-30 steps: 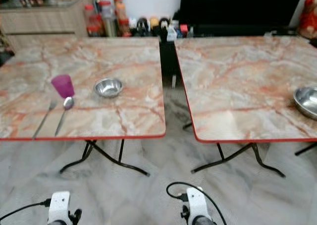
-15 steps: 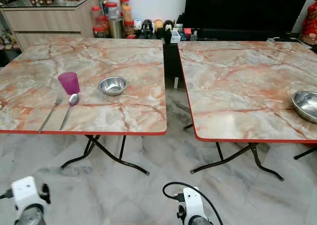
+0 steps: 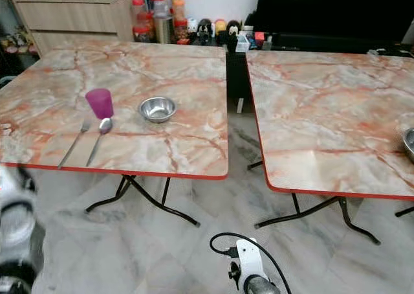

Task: Setting the table

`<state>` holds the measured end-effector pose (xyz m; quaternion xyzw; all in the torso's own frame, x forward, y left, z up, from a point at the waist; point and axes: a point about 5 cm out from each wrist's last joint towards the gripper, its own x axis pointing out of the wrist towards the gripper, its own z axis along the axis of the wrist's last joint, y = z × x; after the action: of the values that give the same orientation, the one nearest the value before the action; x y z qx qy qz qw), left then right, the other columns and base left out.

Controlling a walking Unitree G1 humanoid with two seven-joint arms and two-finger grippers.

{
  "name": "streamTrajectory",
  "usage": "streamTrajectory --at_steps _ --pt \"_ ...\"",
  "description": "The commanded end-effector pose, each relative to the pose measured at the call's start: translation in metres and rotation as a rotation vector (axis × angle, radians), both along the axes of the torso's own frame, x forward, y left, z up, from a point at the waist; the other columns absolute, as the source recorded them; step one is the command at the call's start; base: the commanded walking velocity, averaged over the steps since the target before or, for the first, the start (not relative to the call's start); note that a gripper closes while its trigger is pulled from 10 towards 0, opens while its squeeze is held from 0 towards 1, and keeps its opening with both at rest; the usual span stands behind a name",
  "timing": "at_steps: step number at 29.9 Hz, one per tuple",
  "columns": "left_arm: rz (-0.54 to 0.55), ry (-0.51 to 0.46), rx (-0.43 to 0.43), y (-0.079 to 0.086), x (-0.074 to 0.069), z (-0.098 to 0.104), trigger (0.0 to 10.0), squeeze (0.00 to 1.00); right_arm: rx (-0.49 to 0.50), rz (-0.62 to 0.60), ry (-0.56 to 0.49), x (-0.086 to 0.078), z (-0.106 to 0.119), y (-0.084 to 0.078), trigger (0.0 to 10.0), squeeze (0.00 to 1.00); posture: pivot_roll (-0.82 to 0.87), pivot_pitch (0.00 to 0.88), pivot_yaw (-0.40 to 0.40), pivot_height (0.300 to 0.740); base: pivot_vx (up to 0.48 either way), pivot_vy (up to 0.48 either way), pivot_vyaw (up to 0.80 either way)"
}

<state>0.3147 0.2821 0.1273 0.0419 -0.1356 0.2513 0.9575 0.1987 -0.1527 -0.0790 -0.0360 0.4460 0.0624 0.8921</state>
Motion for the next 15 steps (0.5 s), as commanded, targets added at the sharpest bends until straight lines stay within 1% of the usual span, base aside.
streamTrajectory --at_steps 1,4,6,7,8,10,11,14,15 --pt "-0.103 -0.019 0.035 -0.023 0.01 0.007 10.0 0.0 0.003 -0.003 0.004 -0.001 -0.001 0.001 10.0 0.0 0.08 0.0 -0.019 0.719 0.0 0.0 0.0" --pt "-0.166 -0.043 0.033 -0.037 0.018 0.016 10.0 0.0 0.004 -0.007 0.007 -0.003 -0.001 0.001 10.0 0.0 0.08 0.0 -0.019 0.719 0.0 0.0 0.0" --pt "-0.285 -0.041 0.041 -0.057 0.028 0.024 10.0 0.0 0.003 -0.011 0.013 -0.005 -0.003 0.001 10.0 0.0 0.08 0.0 -0.017 0.719 0.0 0.0 0.0" --pt "-0.32 -0.038 0.043 -0.064 0.031 0.026 10.0 0.0 0.003 -0.012 0.014 -0.005 -0.003 0.0 10.0 0.0 0.08 0.0 -0.017 0.719 0.0 0.0 0.0" --pt "-0.378 -0.027 0.03 -0.073 0.035 0.027 10.0 0.0 0.003 -0.013 0.016 -0.006 -0.003 0.0 10.0 0.0 0.08 0.0 -0.016 0.719 0.0 0.0 0.0" --pt "-0.429 -0.011 0.019 -0.084 0.037 0.025 10.0 0.0 0.003 -0.014 0.016 -0.006 -0.003 0.0 10.0 0.0 0.09 0.0 -0.015 0.719 0.0 0.0 0.0" --pt "-0.458 -0.002 -0.003 -0.09 0.038 0.022 10.0 0.0 0.002 -0.014 0.017 -0.006 -0.003 0.0 10.0 0.0 0.09 0.0 -0.017 0.719 0.0 0.0 0.0" --pt "-0.49 0.036 -0.022 -0.102 0.037 0.012 10.0 0.0 0.0 -0.008 0.016 -0.006 -0.003 0.001 10.0 0.0 0.08 0.0 -0.012 0.719 0.0 0.0 0.0" --pt "-0.499 0.043 -0.045 -0.107 0.036 0.008 10.0 0.0 0.0 -0.004 0.011 -0.005 -0.002 0.002 10.0 0.0 0.07 0.0 -0.011 0.719 0.0 0.0 0.0"
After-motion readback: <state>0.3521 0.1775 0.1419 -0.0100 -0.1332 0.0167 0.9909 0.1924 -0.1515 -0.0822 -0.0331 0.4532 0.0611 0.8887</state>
